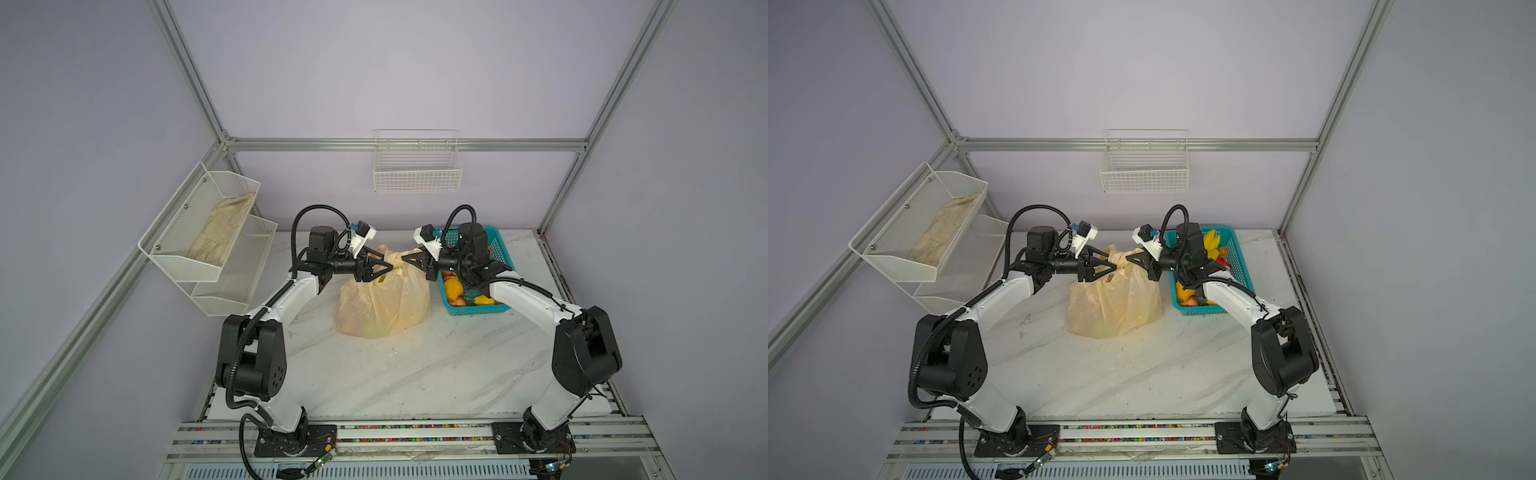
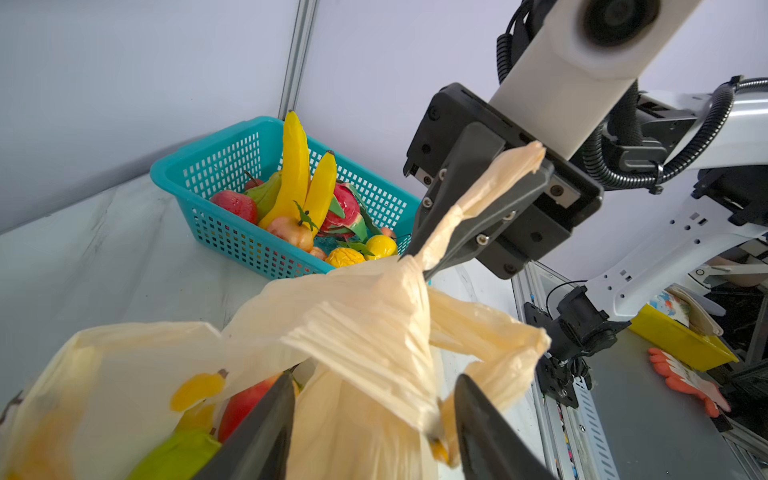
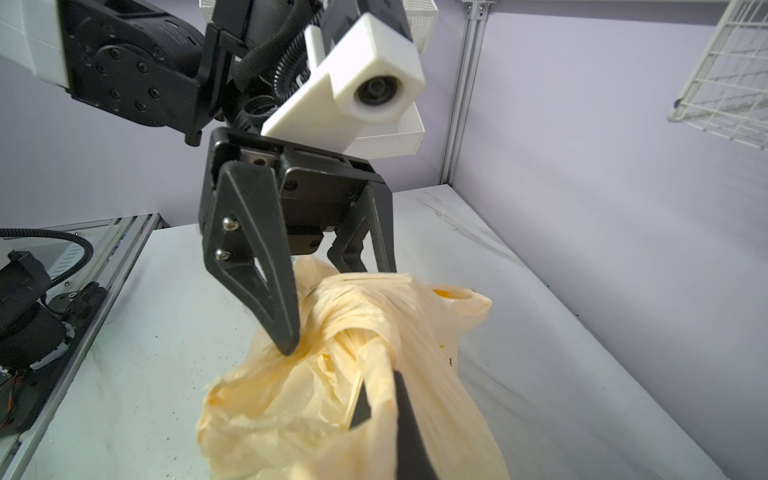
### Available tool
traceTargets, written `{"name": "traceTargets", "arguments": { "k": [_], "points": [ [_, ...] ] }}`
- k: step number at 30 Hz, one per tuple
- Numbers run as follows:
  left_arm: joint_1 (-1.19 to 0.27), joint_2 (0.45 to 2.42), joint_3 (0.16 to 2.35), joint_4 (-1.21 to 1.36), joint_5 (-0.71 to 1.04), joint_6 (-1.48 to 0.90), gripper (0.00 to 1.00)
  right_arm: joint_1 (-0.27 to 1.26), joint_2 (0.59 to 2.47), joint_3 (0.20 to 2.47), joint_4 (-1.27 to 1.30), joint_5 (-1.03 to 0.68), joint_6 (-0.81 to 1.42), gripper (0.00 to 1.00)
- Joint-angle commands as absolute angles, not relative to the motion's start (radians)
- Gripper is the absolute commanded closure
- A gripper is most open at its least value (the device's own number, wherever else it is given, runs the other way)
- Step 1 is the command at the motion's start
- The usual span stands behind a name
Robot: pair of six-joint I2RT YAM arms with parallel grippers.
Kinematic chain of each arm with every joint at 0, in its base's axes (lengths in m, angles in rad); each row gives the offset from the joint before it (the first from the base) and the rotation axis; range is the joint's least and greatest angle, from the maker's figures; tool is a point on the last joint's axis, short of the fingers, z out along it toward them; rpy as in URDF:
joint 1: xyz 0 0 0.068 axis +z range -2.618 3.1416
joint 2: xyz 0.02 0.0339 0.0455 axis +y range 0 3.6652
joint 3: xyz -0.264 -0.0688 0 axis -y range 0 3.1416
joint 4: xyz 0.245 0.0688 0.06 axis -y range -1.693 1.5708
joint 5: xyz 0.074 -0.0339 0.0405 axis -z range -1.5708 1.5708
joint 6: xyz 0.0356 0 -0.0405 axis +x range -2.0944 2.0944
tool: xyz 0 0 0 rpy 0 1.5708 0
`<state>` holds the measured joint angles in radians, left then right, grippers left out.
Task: Place the fake fruits into the plastic bag and tie a complex knot
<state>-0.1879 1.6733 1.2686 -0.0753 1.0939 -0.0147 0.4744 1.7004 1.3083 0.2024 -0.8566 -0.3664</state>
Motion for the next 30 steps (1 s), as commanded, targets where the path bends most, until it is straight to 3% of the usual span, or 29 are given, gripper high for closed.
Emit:
{"name": "traceTargets", "arguments": {
  "k": [1, 12, 21, 30],
  "points": [
    [-0.211, 1.678, 1.38, -0.106, 1.069, 0.005, 0.44, 0.481, 1.687, 1.296, 0.262, -0.876, -0.349, 1.0],
    [-0.25, 1.709, 1.44, -0.266, 0.933, 0.162, 0.61, 0.484, 1.704, 1.298, 0.335, -0.915, -0.249, 1.0],
    [-0.269, 1.688, 1.427, -0.274, 0.861, 0.232, 0.98, 0.483, 1.725, 1.307, 0.319, -0.901, -0.224, 1.0],
    [-0.282, 1.636, 1.381, -0.252, 0.804, 0.366, 1.0, 0.482, 1.728, 1.316, 0.268, -0.893, -0.238, 0.71]
  ]
}}
